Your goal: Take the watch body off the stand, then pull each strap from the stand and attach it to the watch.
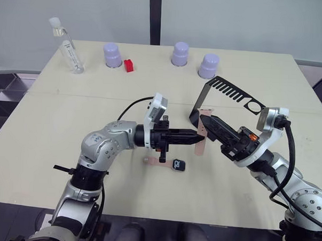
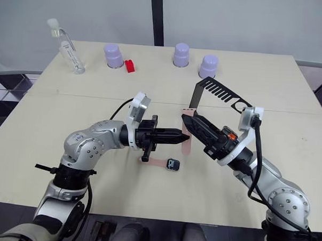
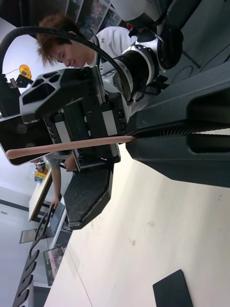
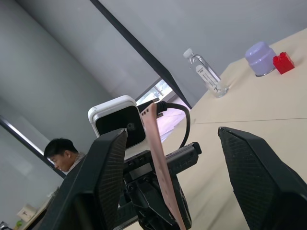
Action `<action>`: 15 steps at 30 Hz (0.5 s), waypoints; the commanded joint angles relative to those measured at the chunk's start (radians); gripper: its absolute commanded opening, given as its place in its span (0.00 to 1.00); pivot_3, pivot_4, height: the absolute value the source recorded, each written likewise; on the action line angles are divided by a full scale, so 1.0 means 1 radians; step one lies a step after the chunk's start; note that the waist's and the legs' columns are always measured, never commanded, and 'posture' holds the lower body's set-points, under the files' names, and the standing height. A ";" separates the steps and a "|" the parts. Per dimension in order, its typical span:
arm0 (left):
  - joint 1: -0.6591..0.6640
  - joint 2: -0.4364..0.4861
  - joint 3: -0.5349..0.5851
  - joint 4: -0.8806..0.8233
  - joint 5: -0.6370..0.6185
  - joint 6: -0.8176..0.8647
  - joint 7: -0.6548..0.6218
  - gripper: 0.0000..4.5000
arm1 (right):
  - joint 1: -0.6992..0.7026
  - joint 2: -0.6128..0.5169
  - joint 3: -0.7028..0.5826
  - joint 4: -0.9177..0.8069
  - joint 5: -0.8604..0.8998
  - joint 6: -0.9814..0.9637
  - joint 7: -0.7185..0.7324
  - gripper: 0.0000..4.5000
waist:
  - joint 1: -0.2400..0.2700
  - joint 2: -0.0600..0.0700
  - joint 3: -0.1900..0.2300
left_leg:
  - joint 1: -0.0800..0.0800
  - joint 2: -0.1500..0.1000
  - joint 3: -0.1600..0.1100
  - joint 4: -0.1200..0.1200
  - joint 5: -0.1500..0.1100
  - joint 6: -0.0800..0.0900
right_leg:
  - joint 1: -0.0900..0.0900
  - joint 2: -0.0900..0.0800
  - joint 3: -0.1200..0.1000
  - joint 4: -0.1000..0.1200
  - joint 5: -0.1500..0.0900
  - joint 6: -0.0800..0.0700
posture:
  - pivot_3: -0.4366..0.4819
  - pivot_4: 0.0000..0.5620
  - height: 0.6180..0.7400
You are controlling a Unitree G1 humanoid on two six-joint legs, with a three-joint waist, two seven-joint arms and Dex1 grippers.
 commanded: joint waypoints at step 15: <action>-0.004 -0.022 0.004 -0.029 -0.025 -0.010 0.013 0.00 | -0.004 -0.028 -0.007 -0.019 0.008 -0.033 0.010 0.44 | 0.000 0.000 0.000 | 0.000 0.000 0.000 0.000 0.000 0.000 | 0.000 0.000 0.000 -0.001 0.000 0.000 | 0.48 0.27 1.00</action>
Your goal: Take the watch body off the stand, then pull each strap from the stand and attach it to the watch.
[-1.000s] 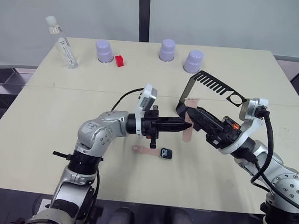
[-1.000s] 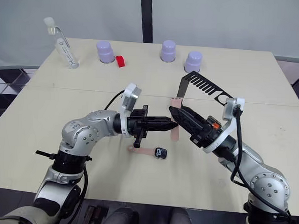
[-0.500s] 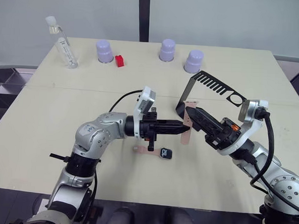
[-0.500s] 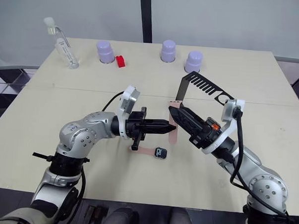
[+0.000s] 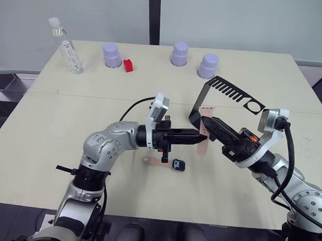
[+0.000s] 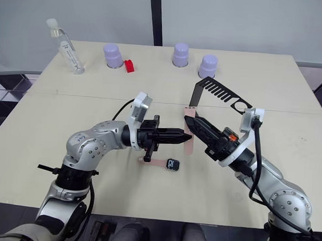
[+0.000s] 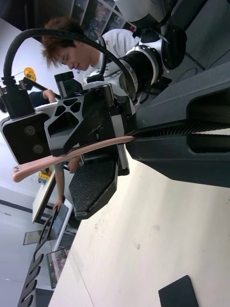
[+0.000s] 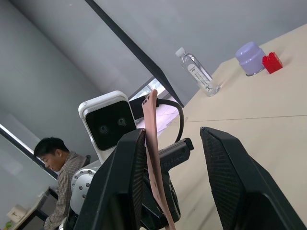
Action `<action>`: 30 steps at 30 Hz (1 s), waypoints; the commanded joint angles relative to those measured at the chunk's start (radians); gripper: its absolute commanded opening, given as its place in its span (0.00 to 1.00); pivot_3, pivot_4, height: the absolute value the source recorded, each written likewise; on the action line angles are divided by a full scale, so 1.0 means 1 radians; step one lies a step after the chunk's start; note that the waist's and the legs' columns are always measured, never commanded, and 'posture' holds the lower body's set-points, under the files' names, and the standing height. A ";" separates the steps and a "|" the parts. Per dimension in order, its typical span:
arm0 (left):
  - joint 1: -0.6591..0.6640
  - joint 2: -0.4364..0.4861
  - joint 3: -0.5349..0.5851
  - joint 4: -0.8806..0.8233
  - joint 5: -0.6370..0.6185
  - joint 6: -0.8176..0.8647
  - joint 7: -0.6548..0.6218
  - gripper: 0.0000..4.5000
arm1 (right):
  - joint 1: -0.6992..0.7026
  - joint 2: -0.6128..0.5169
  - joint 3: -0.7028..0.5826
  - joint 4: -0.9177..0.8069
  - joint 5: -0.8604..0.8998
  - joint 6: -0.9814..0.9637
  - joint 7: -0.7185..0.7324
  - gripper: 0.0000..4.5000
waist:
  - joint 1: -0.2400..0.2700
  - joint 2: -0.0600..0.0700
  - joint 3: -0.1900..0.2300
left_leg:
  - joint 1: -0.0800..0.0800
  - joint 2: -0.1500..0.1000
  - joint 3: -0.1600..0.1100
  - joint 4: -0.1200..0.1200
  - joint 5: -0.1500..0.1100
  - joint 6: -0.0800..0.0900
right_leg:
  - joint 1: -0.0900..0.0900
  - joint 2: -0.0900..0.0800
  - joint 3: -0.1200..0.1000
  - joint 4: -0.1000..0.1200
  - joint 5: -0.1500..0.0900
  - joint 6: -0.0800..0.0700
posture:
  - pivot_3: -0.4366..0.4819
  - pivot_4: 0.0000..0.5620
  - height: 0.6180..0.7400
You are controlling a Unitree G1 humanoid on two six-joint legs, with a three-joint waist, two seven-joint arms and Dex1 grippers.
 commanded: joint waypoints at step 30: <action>-0.014 -0.020 0.001 -0.007 -0.010 -0.035 0.015 0.00 | -0.038 -0.041 -0.010 -0.024 0.062 -0.026 0.021 0.27 | 0.000 0.000 0.000 | 0.000 0.000 0.000 0.000 0.000 0.000 | 0.000 0.000 0.000 -0.002 0.000 0.000 | 0.48 0.27 1.00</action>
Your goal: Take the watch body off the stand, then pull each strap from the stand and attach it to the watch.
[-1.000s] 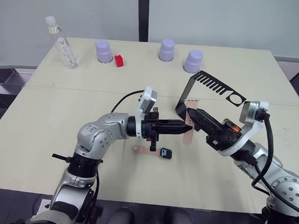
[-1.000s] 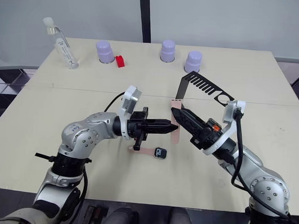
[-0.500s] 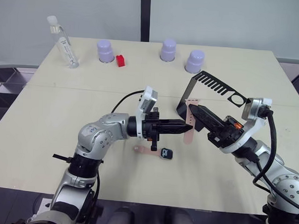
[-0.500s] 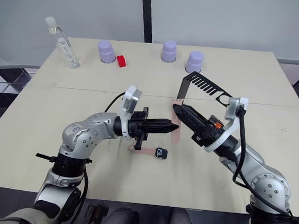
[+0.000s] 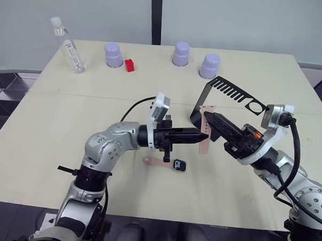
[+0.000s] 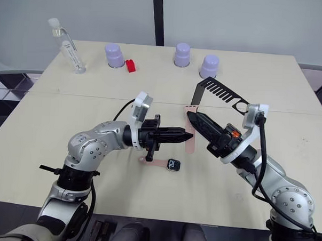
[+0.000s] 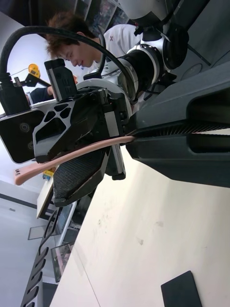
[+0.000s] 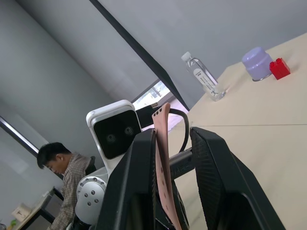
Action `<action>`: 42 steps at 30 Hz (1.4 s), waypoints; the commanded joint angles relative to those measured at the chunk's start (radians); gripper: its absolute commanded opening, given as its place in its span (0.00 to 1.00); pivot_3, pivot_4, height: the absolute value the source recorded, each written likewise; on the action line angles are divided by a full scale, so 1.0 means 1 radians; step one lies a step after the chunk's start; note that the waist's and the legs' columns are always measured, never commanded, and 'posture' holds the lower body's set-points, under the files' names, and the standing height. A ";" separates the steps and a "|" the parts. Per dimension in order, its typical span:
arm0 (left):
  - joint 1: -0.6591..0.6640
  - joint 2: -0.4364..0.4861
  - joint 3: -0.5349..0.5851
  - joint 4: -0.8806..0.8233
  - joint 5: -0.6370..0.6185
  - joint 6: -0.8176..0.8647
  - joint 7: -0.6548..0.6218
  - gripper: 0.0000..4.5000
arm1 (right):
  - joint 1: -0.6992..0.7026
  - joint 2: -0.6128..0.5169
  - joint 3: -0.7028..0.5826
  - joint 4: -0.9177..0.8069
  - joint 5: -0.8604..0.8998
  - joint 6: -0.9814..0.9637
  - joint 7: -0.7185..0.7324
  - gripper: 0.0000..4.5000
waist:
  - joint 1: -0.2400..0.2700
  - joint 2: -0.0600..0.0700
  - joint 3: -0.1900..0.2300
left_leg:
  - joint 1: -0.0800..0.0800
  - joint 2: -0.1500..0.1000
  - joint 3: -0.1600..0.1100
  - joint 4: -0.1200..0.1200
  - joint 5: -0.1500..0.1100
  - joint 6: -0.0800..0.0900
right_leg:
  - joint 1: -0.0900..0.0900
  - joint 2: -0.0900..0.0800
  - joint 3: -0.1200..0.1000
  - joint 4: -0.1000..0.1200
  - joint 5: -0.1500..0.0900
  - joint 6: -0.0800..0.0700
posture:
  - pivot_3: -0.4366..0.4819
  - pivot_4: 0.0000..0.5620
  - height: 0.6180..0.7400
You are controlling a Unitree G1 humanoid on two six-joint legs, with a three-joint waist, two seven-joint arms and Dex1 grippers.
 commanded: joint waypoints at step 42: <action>-0.043 -0.008 -0.003 0.051 0.006 -0.066 -0.038 0.00 | -0.020 -0.006 -0.006 -0.033 0.018 -0.044 0.004 0.27 | 0.000 0.000 0.000 | 0.000 0.000 0.000 -0.001 0.000 0.000 | 0.000 0.000 0.000 -0.003 0.000 0.000 | 0.48 0.27 1.00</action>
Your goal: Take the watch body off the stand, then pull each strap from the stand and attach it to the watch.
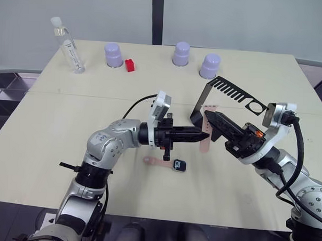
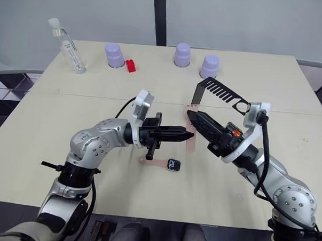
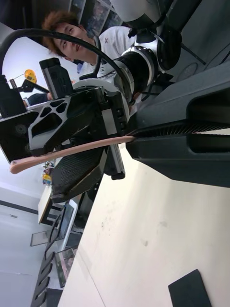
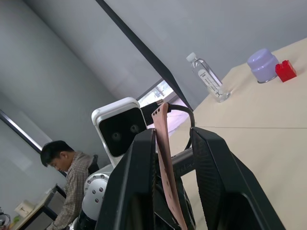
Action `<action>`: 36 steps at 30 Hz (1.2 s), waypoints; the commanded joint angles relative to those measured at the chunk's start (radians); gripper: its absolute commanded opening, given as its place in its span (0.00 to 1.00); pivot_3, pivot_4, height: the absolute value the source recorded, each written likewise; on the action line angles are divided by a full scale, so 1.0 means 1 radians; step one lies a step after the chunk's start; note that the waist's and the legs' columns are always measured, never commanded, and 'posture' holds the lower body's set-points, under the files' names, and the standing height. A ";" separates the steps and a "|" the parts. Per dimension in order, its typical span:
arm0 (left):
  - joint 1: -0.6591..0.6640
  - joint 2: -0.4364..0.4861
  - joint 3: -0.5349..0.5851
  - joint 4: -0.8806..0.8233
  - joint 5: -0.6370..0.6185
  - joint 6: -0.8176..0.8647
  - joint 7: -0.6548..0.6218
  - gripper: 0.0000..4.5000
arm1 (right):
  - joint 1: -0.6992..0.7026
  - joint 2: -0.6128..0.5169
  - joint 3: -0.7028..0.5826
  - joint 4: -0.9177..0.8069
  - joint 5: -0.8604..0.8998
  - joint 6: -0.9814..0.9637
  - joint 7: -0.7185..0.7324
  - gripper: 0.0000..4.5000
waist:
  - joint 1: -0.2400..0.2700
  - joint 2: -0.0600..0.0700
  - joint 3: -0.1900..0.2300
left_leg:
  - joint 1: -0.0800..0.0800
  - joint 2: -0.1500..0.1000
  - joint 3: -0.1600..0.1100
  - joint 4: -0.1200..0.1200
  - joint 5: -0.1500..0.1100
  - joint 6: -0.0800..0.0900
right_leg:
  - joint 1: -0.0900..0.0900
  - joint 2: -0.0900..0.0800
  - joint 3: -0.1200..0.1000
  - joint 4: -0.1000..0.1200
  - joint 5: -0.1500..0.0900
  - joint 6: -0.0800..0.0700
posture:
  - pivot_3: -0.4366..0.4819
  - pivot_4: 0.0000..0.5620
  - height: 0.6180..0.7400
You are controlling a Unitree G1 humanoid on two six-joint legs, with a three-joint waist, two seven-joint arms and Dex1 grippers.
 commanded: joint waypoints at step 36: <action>0.009 -0.025 0.006 -0.034 -0.017 0.008 0.030 0.00 | 0.016 -0.036 -0.023 -0.042 0.023 -0.020 0.019 0.10 | 0.001 0.000 0.000 | 0.000 0.000 0.000 -0.001 0.000 0.000 | 0.000 0.000 0.000 -0.001 0.000 0.000 | 0.48 0.27 1.00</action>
